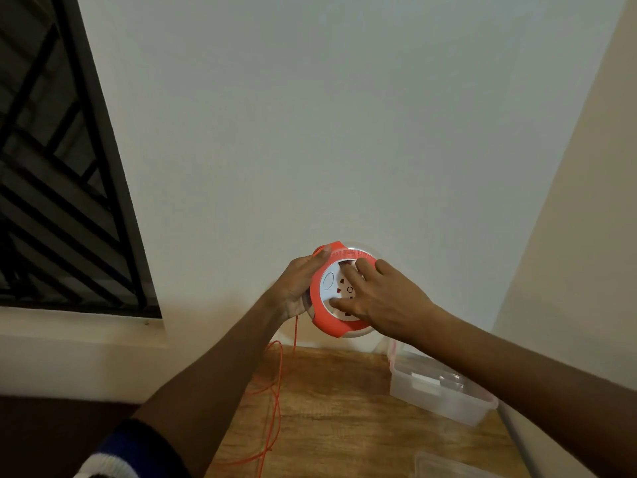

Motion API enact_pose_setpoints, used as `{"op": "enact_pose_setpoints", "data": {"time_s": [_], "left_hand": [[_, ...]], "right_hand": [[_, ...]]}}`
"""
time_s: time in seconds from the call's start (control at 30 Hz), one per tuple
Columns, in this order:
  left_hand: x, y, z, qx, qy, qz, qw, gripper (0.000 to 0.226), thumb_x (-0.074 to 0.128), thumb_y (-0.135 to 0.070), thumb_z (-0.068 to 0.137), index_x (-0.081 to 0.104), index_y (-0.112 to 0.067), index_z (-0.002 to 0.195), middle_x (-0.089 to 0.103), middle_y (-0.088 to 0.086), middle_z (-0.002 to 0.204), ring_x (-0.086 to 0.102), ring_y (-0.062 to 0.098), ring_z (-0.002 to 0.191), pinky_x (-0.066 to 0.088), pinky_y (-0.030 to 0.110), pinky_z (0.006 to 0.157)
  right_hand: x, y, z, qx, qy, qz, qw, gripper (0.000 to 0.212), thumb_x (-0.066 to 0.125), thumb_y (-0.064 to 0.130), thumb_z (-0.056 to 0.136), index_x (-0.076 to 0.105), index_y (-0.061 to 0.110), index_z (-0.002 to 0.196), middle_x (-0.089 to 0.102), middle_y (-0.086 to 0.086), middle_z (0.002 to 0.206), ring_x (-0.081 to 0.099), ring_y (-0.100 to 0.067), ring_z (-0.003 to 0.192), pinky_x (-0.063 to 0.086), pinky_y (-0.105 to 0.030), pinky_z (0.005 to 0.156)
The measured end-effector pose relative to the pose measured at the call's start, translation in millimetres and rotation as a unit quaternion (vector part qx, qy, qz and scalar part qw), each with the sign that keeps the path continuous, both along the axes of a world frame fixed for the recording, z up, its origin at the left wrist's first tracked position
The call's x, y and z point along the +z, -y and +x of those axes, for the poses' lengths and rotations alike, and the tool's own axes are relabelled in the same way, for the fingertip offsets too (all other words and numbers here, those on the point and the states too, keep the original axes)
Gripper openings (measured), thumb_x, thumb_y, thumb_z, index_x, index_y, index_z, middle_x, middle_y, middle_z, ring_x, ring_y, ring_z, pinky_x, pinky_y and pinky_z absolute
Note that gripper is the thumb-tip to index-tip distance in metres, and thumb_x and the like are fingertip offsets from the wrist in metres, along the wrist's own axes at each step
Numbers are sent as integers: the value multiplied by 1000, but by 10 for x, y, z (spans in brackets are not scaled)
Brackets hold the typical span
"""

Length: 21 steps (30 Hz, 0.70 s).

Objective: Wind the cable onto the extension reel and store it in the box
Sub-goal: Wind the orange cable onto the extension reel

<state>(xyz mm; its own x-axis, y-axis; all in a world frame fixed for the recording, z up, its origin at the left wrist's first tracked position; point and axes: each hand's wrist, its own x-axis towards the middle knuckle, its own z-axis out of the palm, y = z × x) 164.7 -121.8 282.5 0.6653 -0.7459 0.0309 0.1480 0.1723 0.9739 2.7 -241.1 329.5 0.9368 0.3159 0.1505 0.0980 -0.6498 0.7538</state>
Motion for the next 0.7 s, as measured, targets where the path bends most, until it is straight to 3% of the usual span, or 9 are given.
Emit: {"op": "enact_pose_setpoints", "data": {"time_s": [0.17,0.3,0.43,0.57,0.63,0.7], "left_hand": [[46,-35,14,-13,15,15,1000,54,69,-54,79,72,-16,117,80,9,105,78,27,86,64,38,69],[16,-29,-12,4,3,1,1000,57,68,-54,78,69,-18,122,80,8,109,78,28,90,64,39,70],[-22,20,-57,41,-10,-23,999,55,69,-54,79,69,-19,122,80,7,108,79,28,92,64,40,71],[-22,87,-85,83,5,-19,996,49,66,-51,88,69,-17,124,79,10,114,76,34,102,63,51,86],[-51,109,-104,96,7,-16,995,49,67,-52,88,70,-18,123,79,9,113,76,35,102,63,52,87],[-81,131,-133,102,-3,-22,995,45,68,-52,88,71,-19,120,80,7,110,77,33,100,63,51,85]], "right_hand": [[-56,-10,36,-5,13,-14,1000,80,78,38,76,36,23,142,58,-24,122,56,-39,105,47,-48,88],[-114,-55,105,-52,64,65,994,87,78,55,67,45,18,138,65,-19,117,64,-37,96,49,-47,88],[-154,-54,178,-84,90,153,980,72,59,57,83,38,21,142,62,-13,126,63,-35,103,46,-46,93],[-285,-95,214,-140,145,318,926,64,48,57,90,33,26,145,55,-6,137,59,-30,113,43,-45,99],[-361,-127,230,-154,165,362,905,64,49,59,89,37,26,143,60,-4,132,62,-28,108,48,-43,93],[-387,-146,255,-178,205,460,845,67,51,65,84,44,25,138,66,-2,122,66,-25,99,53,-37,81]]}}
